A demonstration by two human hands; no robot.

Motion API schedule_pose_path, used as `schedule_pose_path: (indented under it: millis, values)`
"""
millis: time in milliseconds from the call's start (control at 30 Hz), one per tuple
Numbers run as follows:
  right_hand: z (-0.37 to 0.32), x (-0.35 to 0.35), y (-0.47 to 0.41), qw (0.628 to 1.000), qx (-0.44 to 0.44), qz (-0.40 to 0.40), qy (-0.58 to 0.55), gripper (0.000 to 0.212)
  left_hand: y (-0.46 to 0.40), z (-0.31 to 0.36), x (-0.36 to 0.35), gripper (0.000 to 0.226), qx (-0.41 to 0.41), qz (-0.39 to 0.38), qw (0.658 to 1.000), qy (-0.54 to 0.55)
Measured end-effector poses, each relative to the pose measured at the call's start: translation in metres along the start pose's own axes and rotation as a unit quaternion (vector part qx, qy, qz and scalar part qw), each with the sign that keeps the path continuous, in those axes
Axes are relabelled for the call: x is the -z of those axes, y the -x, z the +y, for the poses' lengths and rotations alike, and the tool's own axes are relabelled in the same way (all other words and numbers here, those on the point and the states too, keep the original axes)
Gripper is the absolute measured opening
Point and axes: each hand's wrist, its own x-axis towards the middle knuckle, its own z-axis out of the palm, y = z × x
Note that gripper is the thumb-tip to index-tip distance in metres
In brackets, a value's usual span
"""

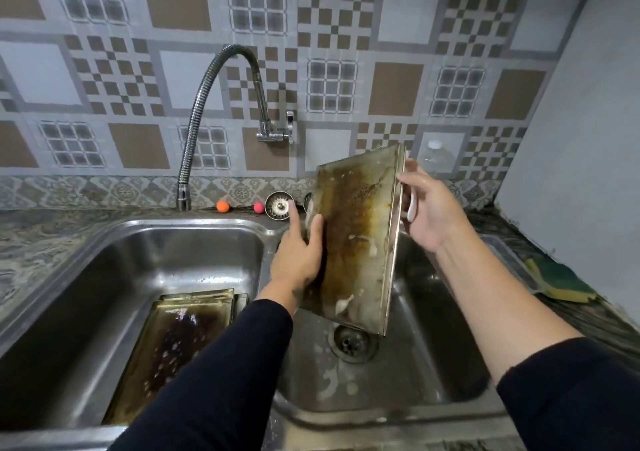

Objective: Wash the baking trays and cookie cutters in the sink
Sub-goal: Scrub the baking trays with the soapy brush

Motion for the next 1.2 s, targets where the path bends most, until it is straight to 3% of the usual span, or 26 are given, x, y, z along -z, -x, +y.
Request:
schedule_pose_path:
  millis: [133,200,267,333,433,600,700,933,1100,1200]
  values:
    - [0.002,0.010,0.005,1.000,0.001,-0.013,-0.004,0.040,0.000,0.007,-0.004,0.069,-0.011,0.037,0.995,0.096]
    - [0.006,0.020,0.001,1.000,-0.010,0.006,0.022,0.051,-0.001,0.008,-0.005,0.066,-0.037,0.064,0.986,0.148]
    - [0.008,0.030,-0.003,0.991,-0.013,0.039,0.123,0.064,-0.005,0.006,-0.003,0.064,-0.061,0.087,0.980,0.167]
    - [0.005,0.035,-0.002,0.964,0.012,0.104,0.246,0.066,-0.009,0.005,0.001,0.061,-0.073,0.105,0.977,0.170]
    - [-0.005,0.042,-0.004,0.922,0.097,0.154,0.341,0.065,-0.013,0.010,0.007,0.059,-0.081,0.137,0.970,0.185]
    - [-0.044,0.016,-0.009,0.831,0.253,0.112,0.482,0.074,-0.015,0.029,0.005,0.056,-0.096,0.144,0.968,0.181]
    - [-0.034,0.000,-0.006,0.793,0.272,0.072,0.541,0.079,-0.020,0.047,0.001,0.054,-0.130,0.144,0.960,0.199]
    - [0.083,0.017,0.051,0.811,0.250,-0.047,0.527,0.084,-0.032,0.043,0.020,0.052,-0.126,0.216,0.946,0.204]
    - [0.010,-0.012,-0.010,0.799,0.292,0.032,0.525,0.078,-0.014,0.057,0.002,0.049,-0.171,0.142,0.950,0.218]
    - [-0.020,-0.033,-0.031,0.796,0.305,0.033,0.522,0.076,-0.013,0.065,-0.002,0.046,-0.168,0.161,0.946,0.225]
